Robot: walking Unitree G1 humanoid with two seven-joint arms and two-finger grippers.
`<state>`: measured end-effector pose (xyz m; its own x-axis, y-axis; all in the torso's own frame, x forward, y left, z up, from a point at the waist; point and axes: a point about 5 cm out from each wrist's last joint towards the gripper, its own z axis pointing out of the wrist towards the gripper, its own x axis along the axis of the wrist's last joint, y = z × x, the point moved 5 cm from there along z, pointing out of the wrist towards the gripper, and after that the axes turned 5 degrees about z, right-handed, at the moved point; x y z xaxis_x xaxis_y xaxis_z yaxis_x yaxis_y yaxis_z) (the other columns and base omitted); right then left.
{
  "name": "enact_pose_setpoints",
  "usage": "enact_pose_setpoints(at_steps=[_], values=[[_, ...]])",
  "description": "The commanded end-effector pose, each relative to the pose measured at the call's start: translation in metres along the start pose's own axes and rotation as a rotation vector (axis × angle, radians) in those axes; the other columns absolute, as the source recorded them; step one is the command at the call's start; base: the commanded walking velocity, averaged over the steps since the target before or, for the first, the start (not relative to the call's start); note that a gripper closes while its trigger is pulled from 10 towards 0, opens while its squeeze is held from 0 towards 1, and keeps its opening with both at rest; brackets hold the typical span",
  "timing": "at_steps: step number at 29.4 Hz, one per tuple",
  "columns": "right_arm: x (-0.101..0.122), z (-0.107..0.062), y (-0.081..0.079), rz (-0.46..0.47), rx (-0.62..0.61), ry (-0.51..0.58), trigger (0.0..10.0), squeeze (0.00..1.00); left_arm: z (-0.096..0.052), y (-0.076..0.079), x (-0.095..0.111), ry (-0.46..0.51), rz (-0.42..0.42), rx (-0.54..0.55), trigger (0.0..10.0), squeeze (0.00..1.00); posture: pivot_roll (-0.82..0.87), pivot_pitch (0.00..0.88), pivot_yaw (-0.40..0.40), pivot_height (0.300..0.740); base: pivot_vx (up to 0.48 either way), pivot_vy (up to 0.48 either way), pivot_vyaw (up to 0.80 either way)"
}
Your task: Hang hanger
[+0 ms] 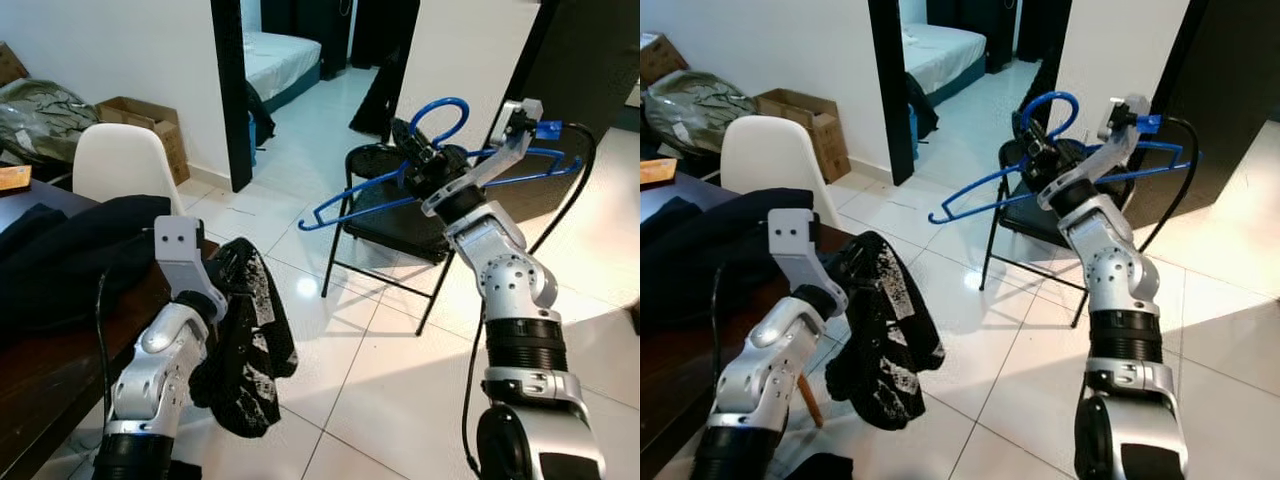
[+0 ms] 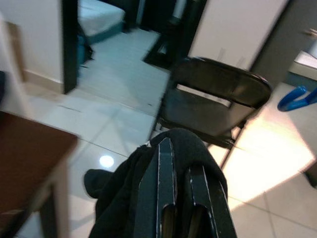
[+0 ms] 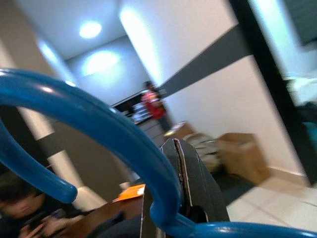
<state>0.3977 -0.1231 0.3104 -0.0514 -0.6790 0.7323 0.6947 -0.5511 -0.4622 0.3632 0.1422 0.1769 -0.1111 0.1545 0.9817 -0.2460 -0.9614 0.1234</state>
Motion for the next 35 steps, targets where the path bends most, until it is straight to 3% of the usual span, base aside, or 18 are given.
enact_pose_setpoints(at_steps=[1, 3, 5, 9, 14, 15, 16, 18, 20, 21, 26, 30, 35], values=[[-0.004, 0.005, -0.018, 0.01, 0.084, -0.017, 10.0, 0.0, -0.001, 0.0, 0.006, 0.03, 0.005, -0.002, 10.0, 0.0, 0.07, 0.016, -0.049, 0.735, 0.0, 0.0, 0.8], [-0.009, 0.005, -0.036, 0.043, 0.198, -0.049, 10.0, 0.0, -0.002, -0.001, 0.007, 0.037, 0.003, 0.0, 10.0, 0.0, 0.07, 0.017, -0.055, 0.735, 0.0, 0.0, 0.8], [-0.009, 0.005, -0.036, 0.043, 0.198, -0.049, 10.0, 0.0, -0.002, -0.001, 0.007, 0.037, 0.003, 0.0, 10.0, 0.0, 0.07, 0.017, -0.055, 0.735, 0.0, 0.0, 0.8], [-0.017, 0.002, -0.067, 0.099, 0.377, -0.099, 10.0, 0.0, -0.004, 0.004, 0.01, 0.047, 0.02, -0.013, 10.0, 0.0, 0.07, 0.016, -0.07, 0.735, 0.0, 0.0, 0.8], [-0.02, 0.002, -0.071, 0.103, 0.401, -0.108, 10.0, 0.0, -0.006, 0.01, 0.01, 0.039, 0.012, -0.033, 10.0, 0.0, 0.08, 0.016, -0.076, 0.735, 0.0, 0.0, 0.8], [-0.022, 0.004, -0.072, 0.104, 0.408, -0.113, 10.0, 0.0, -0.012, 0.023, 0.002, -0.006, -0.001, -0.083, 10.0, 0.0, 0.08, 0.014, -0.081, 0.735, 0.0, 0.0, 0.8], [-0.022, 0.004, -0.072, 0.104, 0.408, -0.113, 10.0, 0.0, -0.012, 0.023, 0.002, -0.006, -0.001, -0.083, 10.0, 0.0, 0.08, 0.014, -0.081, 0.735, 0.0, 0.0, 0.8], [-0.026, 0.008, -0.075, 0.108, 0.418, -0.119, 10.0, 0.0, -0.038, 0.06, -0.02, -0.152, 0.014, -0.253, 10.0, 0.0, 0.1, 0.016, -0.083, 0.735, 0.0, 0.0, 0.8], [-0.031, 0.01, -0.076, 0.109, 0.424, -0.129, 10.0, 0.0, -0.067, 0.085, -0.034, -0.253, 0.027, -0.376, 10.0, 0.0, 0.11, 0.016, -0.08, 0.735, 0.0, 0.0, 0.8], [-0.031, 0.01, -0.076, 0.109, 0.424, -0.129, 10.0, 0.0, -0.067, 0.085, -0.034, -0.253, 0.027, -0.376, 10.0, 0.0, 0.11, 0.016, -0.08, 0.735, 0.0, 0.0, 0.8], [-0.044, 0.007, -0.076, 0.097, 0.431, -0.178, 10.0, 0.0, -0.123, 0.127, -0.048, -0.388, -0.054, -0.551, 10.0, 0.0, 0.14, 0.012, -0.076, 0.735, 0.0, 0.0, 0.8], [-0.054, 0.009, -0.077, 0.062, 0.423, -0.211, 10.0, 0.0, -0.137, 0.134, -0.051, -0.418, -0.115, -0.541, 10.0, 0.0, 0.15, 0.008, -0.077, 0.735, 0.0, 0.0, 0.8], [-0.065, 0.013, -0.081, 0.03, 0.42, -0.236, 10.0, 0.0, -0.133, 0.129, -0.04, -0.354, -0.111, -0.522, 10.0, 0.0, 0.15, 0.006, -0.079, 0.735, 0.0, 0.0, 0.8]])
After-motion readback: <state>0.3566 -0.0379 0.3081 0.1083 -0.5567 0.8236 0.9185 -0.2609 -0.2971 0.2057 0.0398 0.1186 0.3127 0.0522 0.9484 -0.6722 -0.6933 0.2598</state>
